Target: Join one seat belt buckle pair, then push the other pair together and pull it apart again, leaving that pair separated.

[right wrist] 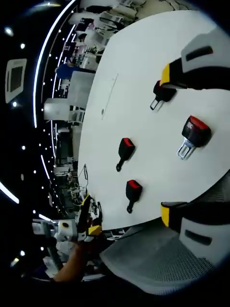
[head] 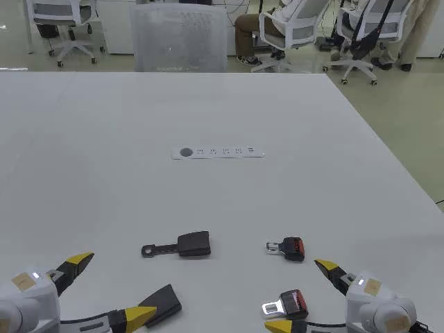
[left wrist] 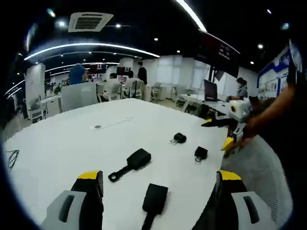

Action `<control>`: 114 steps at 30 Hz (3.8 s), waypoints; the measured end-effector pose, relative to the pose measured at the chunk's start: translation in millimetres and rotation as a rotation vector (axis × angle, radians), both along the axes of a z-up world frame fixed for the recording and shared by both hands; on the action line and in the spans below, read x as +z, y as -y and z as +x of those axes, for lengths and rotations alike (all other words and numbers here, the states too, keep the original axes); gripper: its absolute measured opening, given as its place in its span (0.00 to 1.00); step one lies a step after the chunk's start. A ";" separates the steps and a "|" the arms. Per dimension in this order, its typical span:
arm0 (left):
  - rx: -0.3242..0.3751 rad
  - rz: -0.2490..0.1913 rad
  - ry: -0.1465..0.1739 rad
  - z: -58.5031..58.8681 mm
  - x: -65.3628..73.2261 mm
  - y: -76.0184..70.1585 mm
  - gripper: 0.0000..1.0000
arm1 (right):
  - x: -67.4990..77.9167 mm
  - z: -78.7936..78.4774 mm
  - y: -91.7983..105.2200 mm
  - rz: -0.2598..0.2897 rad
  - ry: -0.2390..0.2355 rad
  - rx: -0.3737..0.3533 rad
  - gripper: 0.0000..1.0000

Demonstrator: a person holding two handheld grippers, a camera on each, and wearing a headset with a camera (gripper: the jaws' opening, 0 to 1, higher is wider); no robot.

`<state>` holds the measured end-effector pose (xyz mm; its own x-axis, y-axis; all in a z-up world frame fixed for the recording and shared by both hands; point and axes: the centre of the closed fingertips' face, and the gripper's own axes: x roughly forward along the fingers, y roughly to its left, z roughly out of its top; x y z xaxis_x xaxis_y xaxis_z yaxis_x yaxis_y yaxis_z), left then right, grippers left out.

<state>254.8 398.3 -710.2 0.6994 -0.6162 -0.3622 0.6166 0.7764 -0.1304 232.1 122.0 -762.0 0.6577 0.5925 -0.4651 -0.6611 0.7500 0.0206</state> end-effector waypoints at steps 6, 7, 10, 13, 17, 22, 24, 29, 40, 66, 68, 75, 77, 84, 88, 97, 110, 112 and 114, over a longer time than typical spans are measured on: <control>0.004 0.016 -0.005 -5.5 -3.1 -3.7 1.00 | -1.4 0.8 -2.0 0.000 -0.001 0.008 1.00; 0.006 0.014 -0.006 -5.5 -3.3 -4.4 1.00 | -1.4 1.2 -2.3 0.000 -0.001 0.010 1.00; 0.012 0.015 -0.010 -5.9 -4.8 -5.6 1.00 | -0.4 2.7 -3.4 -0.002 0.004 0.016 1.00; 0.004 0.024 -0.009 -8.5 -5.3 -3.6 1.00 | -0.1 4.1 -3.5 -0.001 0.006 0.020 1.00; -0.020 0.030 -0.009 -11.3 -5.7 -0.4 1.00 | -0.3 4.6 -4.2 -0.005 0.005 0.028 1.00; -0.042 0.050 -0.013 -14.0 -9.0 -0.1 1.00 | 0.2 5.3 -3.6 -0.013 0.008 0.040 1.00; -0.043 0.055 -0.011 -13.5 -9.3 -1.2 1.00 | -0.2 5.1 -3.1 -0.016 0.006 0.041 1.00; -0.053 0.069 -0.008 -14.8 -7.8 0.1 1.00 | -0.9 4.3 -2.8 -0.023 0.004 0.047 1.00; -0.065 0.075 -0.008 -13.0 -5.7 -1.2 1.00 | 0.7 6.5 -3.9 -0.028 0.007 0.052 1.00; -0.080 0.069 -0.019 -12.1 -12.7 0.2 1.00 | 0.7 8.1 -3.2 -0.024 0.004 0.041 1.00; -0.080 0.070 -0.019 -12.1 -12.4 0.8 1.00 | 0.9 9.1 -3.1 -0.023 0.005 0.040 1.00; -0.078 0.071 -0.018 -10.3 -12.0 1.6 1.00 | 0.7 9.1 -3.4 -0.022 0.003 0.043 1.00; -0.079 0.072 -0.018 -10.3 -11.8 1.9 1.00 | 0.7 9.1 -3.4 -0.021 0.003 0.044 1.00; -0.080 0.073 -0.019 -10.3 -11.5 3.2 1.00 | -2.0 8.6 -0.9 -0.022 -0.007 0.043 1.00; -0.088 0.077 -0.022 -10.7 -12.2 4.1 1.00 | -1.5 10.1 1.1 -0.022 -0.007 0.041 1.00; -0.103 0.084 -0.029 -8.9 -14.7 8.3 1.00 | -5.2 10.9 4.9 -0.027 -0.022 0.046 1.00; -0.134 0.103 -0.042 2.0 -23.7 18.1 1.00 | -18.9 12.4 14.1 -0.045 -0.066 0.073 1.00; -0.140 0.106 -0.047 3.5 -25.7 19.6 1.00 | -20.4 12.8 14.5 -0.053 -0.072 0.084 1.00; -0.147 0.106 -0.055 5.4 -28.2 22.6 1.00 | -23.6 13.7 15.7 -0.071 -0.077 0.107 1.00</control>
